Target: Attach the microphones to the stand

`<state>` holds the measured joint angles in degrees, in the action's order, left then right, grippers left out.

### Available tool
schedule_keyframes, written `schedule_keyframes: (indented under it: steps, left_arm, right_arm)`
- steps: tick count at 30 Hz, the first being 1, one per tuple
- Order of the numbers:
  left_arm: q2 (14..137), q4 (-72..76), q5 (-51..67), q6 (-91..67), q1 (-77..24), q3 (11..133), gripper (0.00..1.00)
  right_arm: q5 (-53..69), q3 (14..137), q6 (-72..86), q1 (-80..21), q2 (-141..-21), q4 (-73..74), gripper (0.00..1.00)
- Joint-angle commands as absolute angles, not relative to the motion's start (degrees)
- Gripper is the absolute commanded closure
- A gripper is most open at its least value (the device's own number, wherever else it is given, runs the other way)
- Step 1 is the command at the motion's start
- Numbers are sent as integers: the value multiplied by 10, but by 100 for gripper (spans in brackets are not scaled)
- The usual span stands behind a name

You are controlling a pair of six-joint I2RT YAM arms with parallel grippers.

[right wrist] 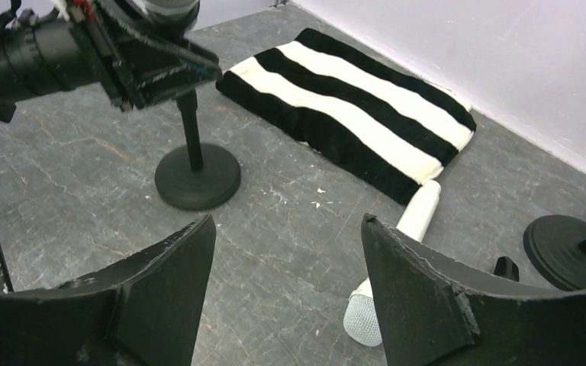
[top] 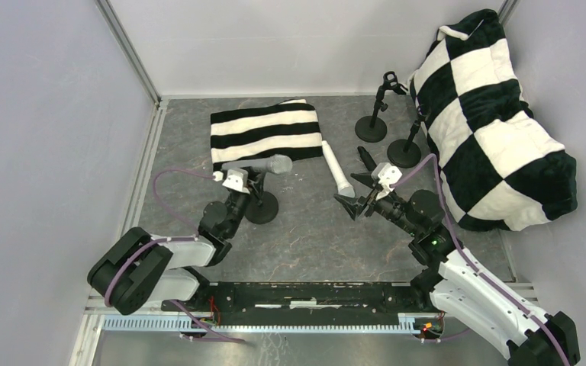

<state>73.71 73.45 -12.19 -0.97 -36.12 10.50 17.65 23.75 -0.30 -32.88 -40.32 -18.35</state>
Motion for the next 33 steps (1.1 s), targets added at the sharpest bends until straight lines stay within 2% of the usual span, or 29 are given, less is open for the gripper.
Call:
schedule_keyframes:
  steps: [1,8,22,33]
  left_arm:
    - [730,808,-180,26,-293,118,98]
    - [761,828,-180,31,-184,156,98]
    - [857,838,-104,25,21,254,98]
    - [983,924,-24,2,103,332,98]
  right_arm:
    - [169,229,-9,-328,-394,-200,23]
    - [165,227,-22,-329,-389,-193,23]
    - [153,231,-48,-329,-395,-190,24]
    - [155,258,-69,-328,-428,-176,25]
